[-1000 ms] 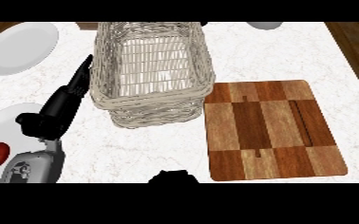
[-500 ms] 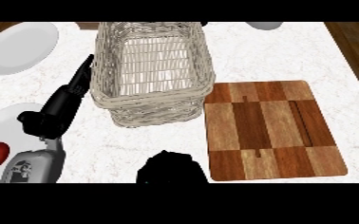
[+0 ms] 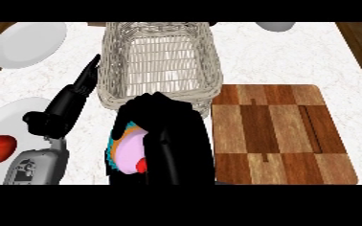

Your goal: Pick the cupcake from the cutting board and place it in the basket

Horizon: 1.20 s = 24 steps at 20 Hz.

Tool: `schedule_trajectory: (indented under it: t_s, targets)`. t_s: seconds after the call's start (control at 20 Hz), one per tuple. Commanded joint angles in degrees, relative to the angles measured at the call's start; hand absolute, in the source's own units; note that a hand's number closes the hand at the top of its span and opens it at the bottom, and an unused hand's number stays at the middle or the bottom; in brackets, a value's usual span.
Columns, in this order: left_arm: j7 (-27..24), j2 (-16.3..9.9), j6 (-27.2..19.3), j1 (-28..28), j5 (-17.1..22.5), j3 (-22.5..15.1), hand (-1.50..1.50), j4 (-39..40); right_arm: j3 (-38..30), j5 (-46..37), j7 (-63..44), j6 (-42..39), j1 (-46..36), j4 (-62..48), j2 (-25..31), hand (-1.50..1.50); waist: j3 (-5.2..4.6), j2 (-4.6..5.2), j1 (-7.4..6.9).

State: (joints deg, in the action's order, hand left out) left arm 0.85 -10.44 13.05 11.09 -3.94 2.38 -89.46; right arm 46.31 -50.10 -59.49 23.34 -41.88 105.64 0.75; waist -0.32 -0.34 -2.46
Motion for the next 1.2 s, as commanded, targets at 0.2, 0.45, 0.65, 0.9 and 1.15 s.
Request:
schedule_trajectory:
  t_s: [0.2, 0.45, 0.65, 0.9, 1.15]
  targets:
    - [0.62, 1.27, -1.11, 0.87, -1.97, -2.0, 0.0, -0.54, -13.96, 3.44, -12.05, 4.1, -22.05, -14.55, -0.72, 1.5, 0.13, 0.25, -0.51]
    - [-1.67, 0.52, 0.04, -0.62, -0.52, -0.38, 0.0, 0.84, -18.31, 6.75, -10.2, 5.73, -28.36, -25.26, -0.73, 1.5, 0.19, 0.44, 0.29]
    - [-0.28, 1.58, -0.88, 0.2, -1.98, -1.93, 0.0, 0.43, -21.34, 14.62, -0.2, 8.49, -29.62, -36.31, -0.74, 1.5, 0.24, 0.82, 0.2]
    - [-3.08, -0.08, 0.33, -0.67, -0.32, 1.14, 0.0, 2.5, -19.31, 18.21, 5.78, 12.15, -27.84, -40.67, -0.74, 1.5, 0.26, 0.61, 1.18]
    - [1.2, 0.88, -0.22, -1.18, -0.7, -0.24, 0.0, -1.61, -18.66, 16.06, 14.27, 19.14, -25.53, -47.76, -0.75, 1.5, 0.29, 0.57, 1.17]
